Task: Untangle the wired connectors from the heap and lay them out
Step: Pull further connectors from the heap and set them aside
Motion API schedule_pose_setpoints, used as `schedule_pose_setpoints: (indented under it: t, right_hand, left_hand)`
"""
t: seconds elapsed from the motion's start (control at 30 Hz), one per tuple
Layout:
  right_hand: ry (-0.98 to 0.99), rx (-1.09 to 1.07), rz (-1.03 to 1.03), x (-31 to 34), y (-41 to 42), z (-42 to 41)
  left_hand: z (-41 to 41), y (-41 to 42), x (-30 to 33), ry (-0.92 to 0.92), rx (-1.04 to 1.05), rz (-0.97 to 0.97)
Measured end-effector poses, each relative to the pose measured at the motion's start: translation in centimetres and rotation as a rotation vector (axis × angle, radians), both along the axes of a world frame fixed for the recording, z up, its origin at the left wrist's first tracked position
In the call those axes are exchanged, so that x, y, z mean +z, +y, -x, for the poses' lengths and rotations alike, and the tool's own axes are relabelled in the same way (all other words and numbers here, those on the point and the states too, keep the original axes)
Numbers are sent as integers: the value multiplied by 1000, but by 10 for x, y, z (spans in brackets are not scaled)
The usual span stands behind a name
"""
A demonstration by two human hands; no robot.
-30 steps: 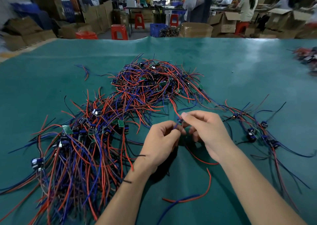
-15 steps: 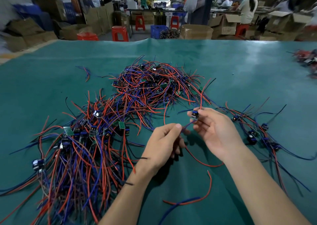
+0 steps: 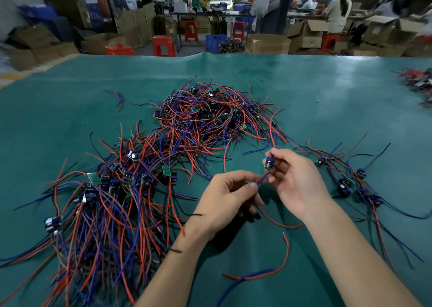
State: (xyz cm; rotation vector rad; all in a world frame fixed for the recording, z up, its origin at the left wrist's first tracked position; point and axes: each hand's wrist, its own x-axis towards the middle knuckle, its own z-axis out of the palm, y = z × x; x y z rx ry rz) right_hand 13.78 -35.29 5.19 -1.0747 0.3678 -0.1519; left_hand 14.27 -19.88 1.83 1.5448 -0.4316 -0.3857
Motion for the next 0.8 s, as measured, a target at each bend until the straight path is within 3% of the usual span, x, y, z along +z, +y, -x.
schedule_pose_setpoints:
  t: [0.13,0.27,0.37,0.53,0.8]
  right_hand:
    - [51,-2,-278,8,-11,1]
    - [139,87,-275,8,-9,4]
    - [110,166,8,0,5,5]
    - [-65,29,360,-11,11,4]
    - [-121,24,562,-18,3,1]
  left_hand:
    - [1,0,4,49,-17,71]
    - [-1,-1,3,36,-4,57]
    - [0,-1,2,14,7,52]
    - [-3,-2,-3,-40,52,-49]
    - [-3,-3,-4,-35,109,-51]
